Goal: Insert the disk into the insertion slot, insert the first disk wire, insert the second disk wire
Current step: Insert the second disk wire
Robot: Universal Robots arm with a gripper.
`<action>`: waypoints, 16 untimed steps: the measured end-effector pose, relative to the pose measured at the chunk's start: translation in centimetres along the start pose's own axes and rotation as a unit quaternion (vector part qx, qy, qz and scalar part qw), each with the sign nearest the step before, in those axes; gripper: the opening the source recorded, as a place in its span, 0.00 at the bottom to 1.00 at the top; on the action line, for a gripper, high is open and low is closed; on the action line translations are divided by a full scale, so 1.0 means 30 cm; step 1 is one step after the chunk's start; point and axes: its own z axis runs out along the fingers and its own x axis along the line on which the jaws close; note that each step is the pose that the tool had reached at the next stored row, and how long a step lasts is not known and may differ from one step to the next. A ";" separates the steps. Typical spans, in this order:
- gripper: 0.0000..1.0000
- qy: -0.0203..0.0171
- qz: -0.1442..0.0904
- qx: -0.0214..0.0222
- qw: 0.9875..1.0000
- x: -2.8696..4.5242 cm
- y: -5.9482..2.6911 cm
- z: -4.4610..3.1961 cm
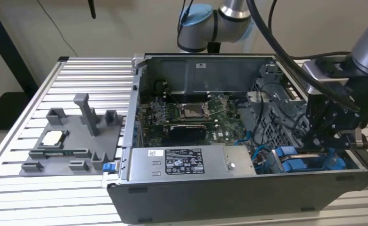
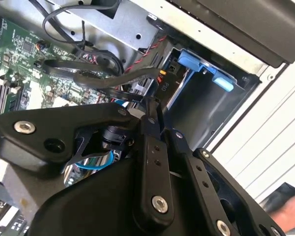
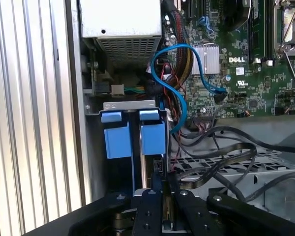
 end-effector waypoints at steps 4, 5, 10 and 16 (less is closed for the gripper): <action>0.16 0.000 0.000 0.000 1.000 0.002 0.000 0.018; 0.16 0.001 0.000 0.000 1.000 0.002 0.000 0.021; 0.24 -0.001 0.000 0.000 1.000 0.000 0.000 -0.002; 0.24 -0.001 0.000 0.000 1.000 -0.006 0.001 -0.081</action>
